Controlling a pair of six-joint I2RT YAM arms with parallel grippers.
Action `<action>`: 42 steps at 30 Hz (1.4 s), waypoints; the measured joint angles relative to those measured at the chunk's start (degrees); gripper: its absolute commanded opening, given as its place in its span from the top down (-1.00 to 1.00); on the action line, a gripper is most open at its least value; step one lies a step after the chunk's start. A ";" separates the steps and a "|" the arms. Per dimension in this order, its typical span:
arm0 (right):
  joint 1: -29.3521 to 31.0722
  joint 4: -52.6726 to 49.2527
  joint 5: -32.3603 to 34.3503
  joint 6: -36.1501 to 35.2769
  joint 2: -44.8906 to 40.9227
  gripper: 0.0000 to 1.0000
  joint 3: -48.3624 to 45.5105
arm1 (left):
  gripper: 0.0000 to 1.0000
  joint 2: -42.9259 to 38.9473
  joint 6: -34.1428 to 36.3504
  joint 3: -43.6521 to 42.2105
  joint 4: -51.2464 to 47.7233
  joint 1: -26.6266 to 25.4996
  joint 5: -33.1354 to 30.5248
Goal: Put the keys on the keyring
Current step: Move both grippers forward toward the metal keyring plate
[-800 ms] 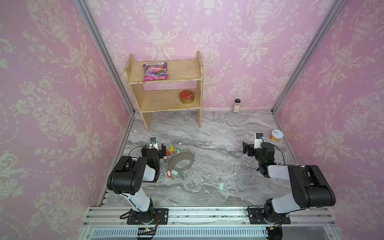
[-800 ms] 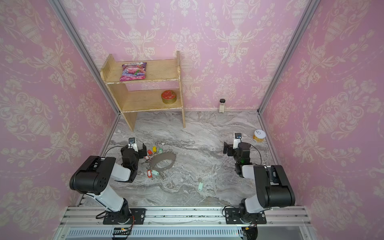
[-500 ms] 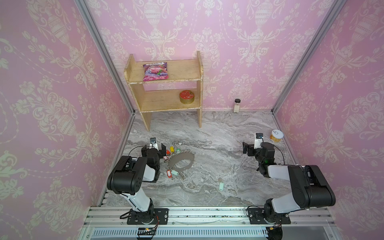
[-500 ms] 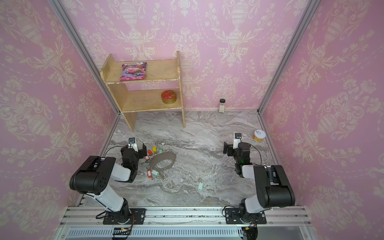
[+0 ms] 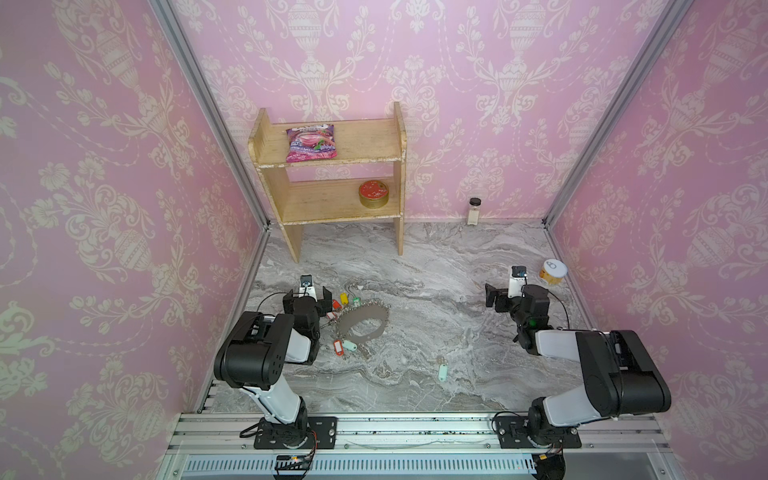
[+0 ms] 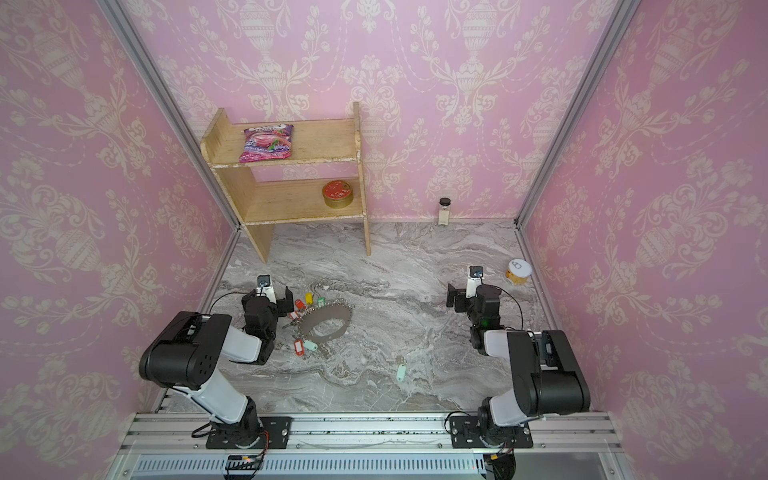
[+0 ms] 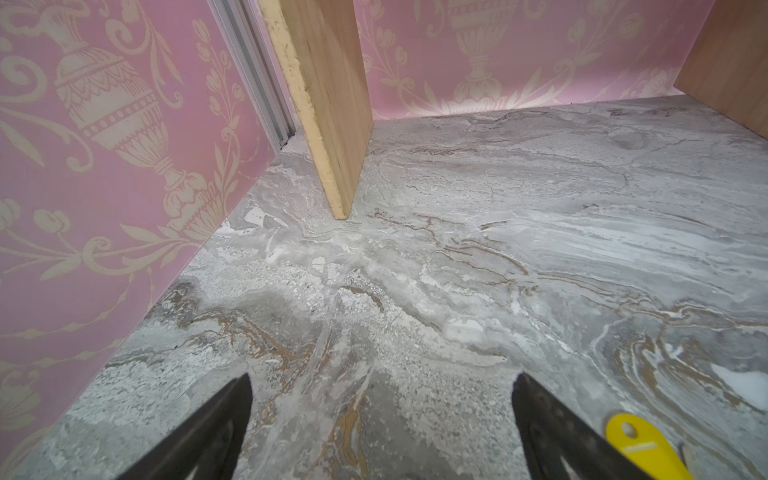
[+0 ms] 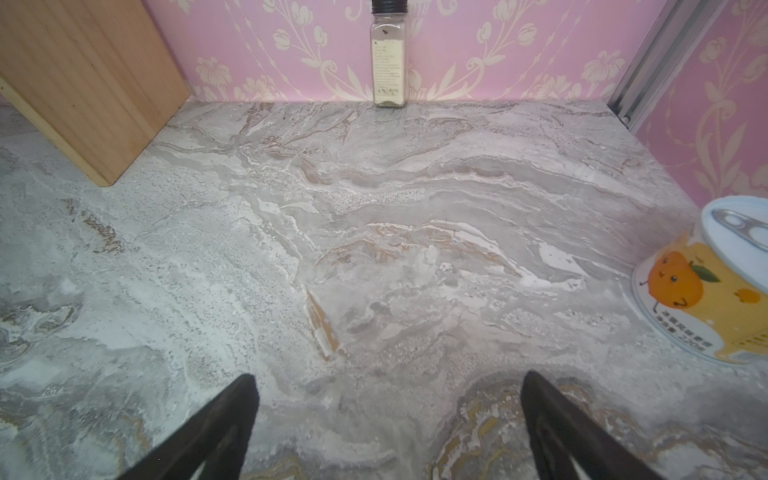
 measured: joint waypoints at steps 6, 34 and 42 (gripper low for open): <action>0.17 -9.03 0.11 0.20 -1.73 -0.99 3.34 | -0.95 -1.73 0.07 -0.66 0.07 -0.28 -0.44; 15.39 -63.39 7.67 5.16 -17.66 -0.99 24.44 | -0.64 -13.97 -28.48 30.38 -74.73 -31.28 10.08; 15.39 -67.38 7.58 5.73 -20.24 -1.00 24.76 | -0.54 -1.97 -27.61 37.40 -81.68 -32.52 20.90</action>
